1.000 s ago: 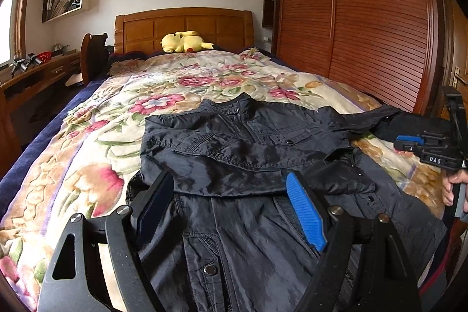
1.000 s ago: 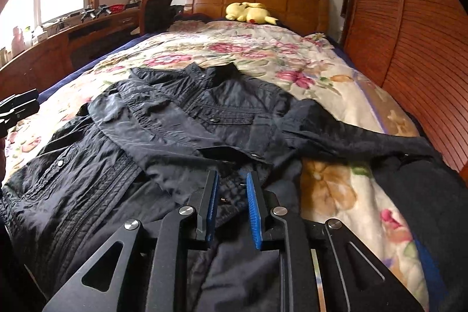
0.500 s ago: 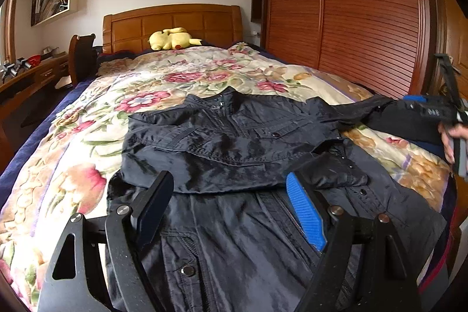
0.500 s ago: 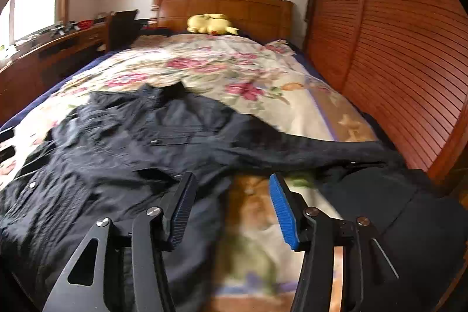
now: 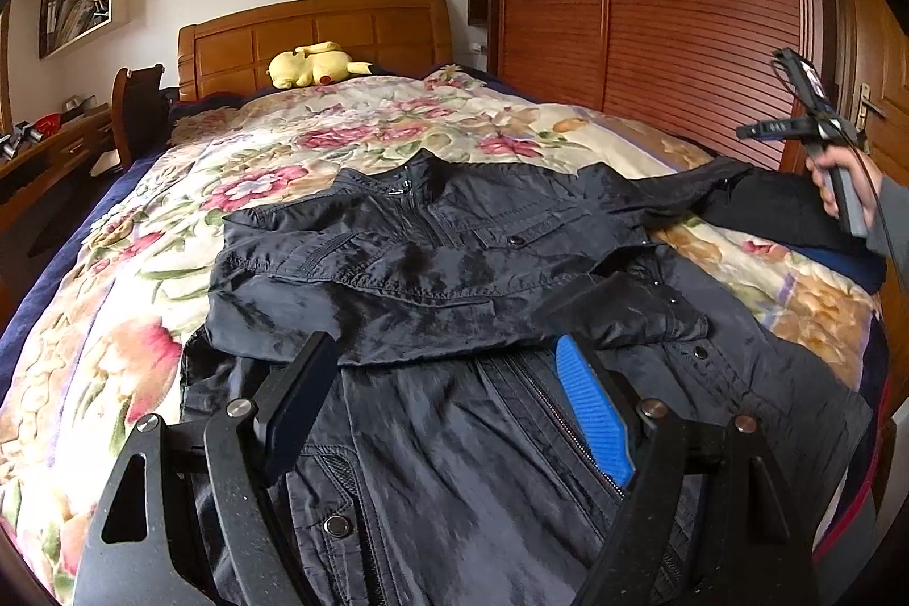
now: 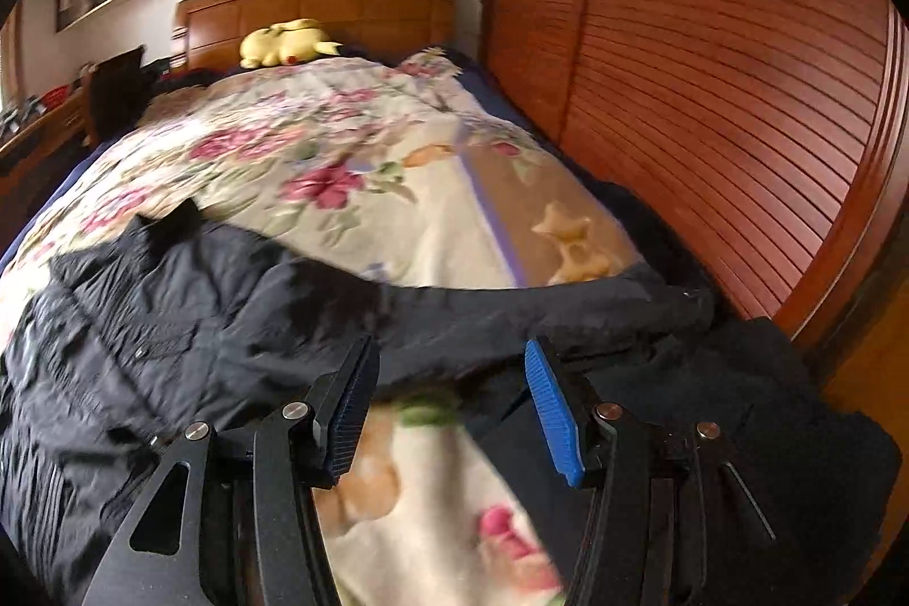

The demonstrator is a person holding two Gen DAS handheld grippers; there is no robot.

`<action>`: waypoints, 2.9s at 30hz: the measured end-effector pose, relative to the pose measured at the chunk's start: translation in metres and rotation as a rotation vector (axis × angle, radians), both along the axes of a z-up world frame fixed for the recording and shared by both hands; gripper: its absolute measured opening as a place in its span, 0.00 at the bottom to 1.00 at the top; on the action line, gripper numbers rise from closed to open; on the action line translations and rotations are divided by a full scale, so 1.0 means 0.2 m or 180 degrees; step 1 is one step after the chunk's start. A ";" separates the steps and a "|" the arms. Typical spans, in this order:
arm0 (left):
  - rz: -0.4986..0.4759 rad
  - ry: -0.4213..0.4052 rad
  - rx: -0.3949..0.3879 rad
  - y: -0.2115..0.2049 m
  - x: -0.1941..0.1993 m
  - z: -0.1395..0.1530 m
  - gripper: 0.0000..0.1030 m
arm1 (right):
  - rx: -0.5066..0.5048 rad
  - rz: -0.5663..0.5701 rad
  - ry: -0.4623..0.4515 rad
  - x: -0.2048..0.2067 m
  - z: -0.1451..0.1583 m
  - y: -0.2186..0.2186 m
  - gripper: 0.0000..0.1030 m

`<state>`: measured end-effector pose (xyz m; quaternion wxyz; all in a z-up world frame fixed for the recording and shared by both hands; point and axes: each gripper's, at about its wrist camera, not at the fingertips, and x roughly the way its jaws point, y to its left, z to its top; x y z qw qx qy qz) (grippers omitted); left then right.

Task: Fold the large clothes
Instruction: 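Move the right tool to the other sleeve and grasp its cuff, then lift the sleeve with the right tool and lay it across the jacket body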

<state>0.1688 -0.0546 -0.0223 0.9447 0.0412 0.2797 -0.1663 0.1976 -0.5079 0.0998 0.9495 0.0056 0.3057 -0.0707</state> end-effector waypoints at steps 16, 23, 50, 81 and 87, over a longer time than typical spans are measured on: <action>-0.0046 0.0093 0.0058 -0.02 0.04 -0.04 0.78 | 0.0275 -0.0518 0.0749 0.57 -0.26 -0.25 0.61; -0.0063 0.0102 0.0040 -0.02 0.04 -0.03 0.78 | 0.0434 -0.0502 0.0832 0.65 -0.30 -0.23 0.61; -0.0083 0.0034 0.0094 -0.02 0.03 -0.02 0.78 | 0.0294 0.0228 0.0099 0.55 -0.04 0.20 0.08; -0.0015 -0.0008 -0.0004 0.03 0.00 0.02 0.78 | 0.0094 0.1654 0.0521 0.16 -0.25 1.20 0.11; -0.0021 -0.0006 -0.0016 0.03 0.00 0.02 0.78 | 0.0106 0.1770 0.0661 0.09 -0.32 1.23 0.13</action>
